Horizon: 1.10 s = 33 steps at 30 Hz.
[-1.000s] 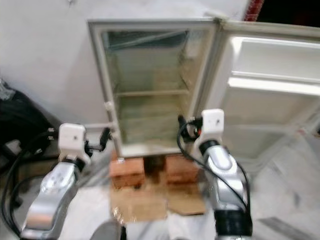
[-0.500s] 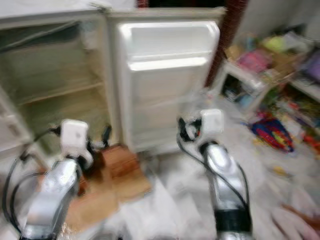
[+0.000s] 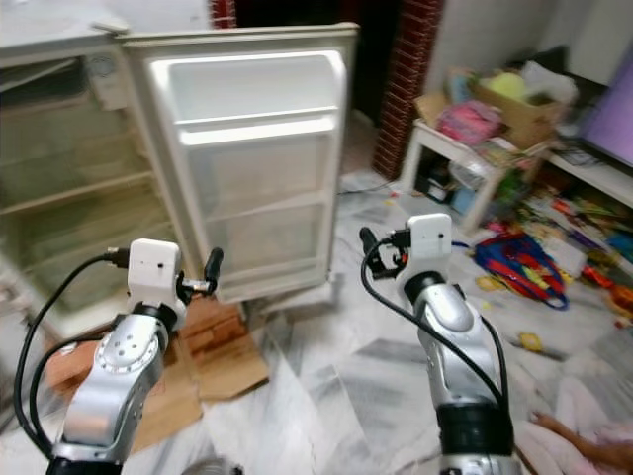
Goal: Restocking fridge
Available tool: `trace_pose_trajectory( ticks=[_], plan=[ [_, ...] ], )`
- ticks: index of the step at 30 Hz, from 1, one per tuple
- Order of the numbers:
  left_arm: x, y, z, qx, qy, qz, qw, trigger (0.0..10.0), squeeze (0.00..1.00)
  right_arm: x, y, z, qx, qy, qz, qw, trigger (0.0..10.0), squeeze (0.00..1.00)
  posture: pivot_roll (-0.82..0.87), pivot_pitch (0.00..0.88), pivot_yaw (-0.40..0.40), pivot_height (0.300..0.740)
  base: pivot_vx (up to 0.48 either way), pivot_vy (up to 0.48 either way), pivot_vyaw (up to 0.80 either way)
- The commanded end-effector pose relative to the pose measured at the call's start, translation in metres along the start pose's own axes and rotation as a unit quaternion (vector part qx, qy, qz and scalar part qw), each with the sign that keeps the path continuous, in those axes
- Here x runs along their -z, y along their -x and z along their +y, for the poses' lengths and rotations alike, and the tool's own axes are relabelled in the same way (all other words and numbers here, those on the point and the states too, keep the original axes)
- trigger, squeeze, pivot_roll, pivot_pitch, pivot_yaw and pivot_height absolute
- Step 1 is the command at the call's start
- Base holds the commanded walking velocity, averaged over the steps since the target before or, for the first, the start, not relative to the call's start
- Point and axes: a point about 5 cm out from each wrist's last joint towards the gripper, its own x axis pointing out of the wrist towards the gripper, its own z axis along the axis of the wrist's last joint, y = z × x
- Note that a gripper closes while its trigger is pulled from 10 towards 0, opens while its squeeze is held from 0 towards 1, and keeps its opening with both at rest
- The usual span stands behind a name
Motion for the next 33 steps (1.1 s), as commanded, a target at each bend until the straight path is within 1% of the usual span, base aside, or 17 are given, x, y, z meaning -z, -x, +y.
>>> trace_pose_trajectory(
  ticks=[1,11,14,16,17,24,28,31,32,33],
  plan=[
    [-0.003,-0.002,-0.004,-0.001,-0.003,-0.001,1.000,10.0,0.00,-0.004,0.002,-0.008,0.010,0.006,-0.008,1.000,10.0,0.00,0.06,0.000,-0.036,0.740,0.401,-0.259,0.80],
    [0.000,-0.002,-0.001,-0.015,0.001,0.006,1.000,10.0,0.00,-0.004,0.001,-0.007,0.007,0.004,-0.012,1.000,10.0,0.00,0.06,0.000,-0.038,0.740,0.400,-0.260,0.80],
    [0.003,-0.002,0.001,-0.034,0.027,0.026,0.999,10.0,0.00,-0.004,0.001,-0.006,0.001,0.006,-0.012,1.000,10.0,0.00,0.06,0.000,-0.039,0.740,0.350,-0.323,0.79],
    [0.003,-0.002,0.002,-0.036,0.024,0.027,0.999,10.0,0.00,-0.004,0.001,-0.006,-0.001,0.007,-0.012,1.000,10.0,0.00,0.06,0.000,-0.039,0.740,0.322,-0.352,0.79],
    [0.003,-0.002,0.002,-0.035,0.015,0.025,0.999,10.0,0.00,-0.004,0.000,-0.006,-0.003,0.008,-0.012,1.000,10.0,0.00,0.06,0.000,-0.039,0.740,0.322,-0.352,0.79],
    [0.004,-0.001,0.000,-0.034,0.008,0.029,0.999,10.0,0.00,-0.006,-0.003,-0.007,0.001,0.005,-0.017,1.000,10.0,0.00,0.06,0.000,-0.041,0.740,0.319,-0.355,0.79],
    [0.004,-0.001,-0.001,-0.029,0.009,0.032,0.999,10.0,0.00,-0.004,-0.003,-0.006,-0.005,-0.003,-0.012,1.000,10.0,0.00,0.06,0.000,-0.041,0.740,0.211,-0.399,0.47],
    [0.005,-0.001,-0.006,-0.014,0.013,0.033,0.999,10.0,0.00,0.003,0.000,-0.002,-0.037,-0.016,0.009,0.999,10.0,0.00,0.06,0.000,-0.041,0.740,0.000,-0.407,0.00],
    [0.004,0.000,-0.007,-0.009,0.017,0.030,0.999,10.0,0.00,0.009,0.005,0.004,-0.086,-0.024,0.032,0.995,10.0,0.00,0.06,0.000,-0.040,0.740,0.000,0.000,0.00],
    [0.004,0.000,-0.008,-0.006,0.020,0.028,0.999,10.0,0.00,0.013,0.010,0.008,-0.121,-0.031,0.049,0.991,10.0,0.00,0.06,0.000,-0.040,0.740,0.000,0.000,0.00]
  ],
)
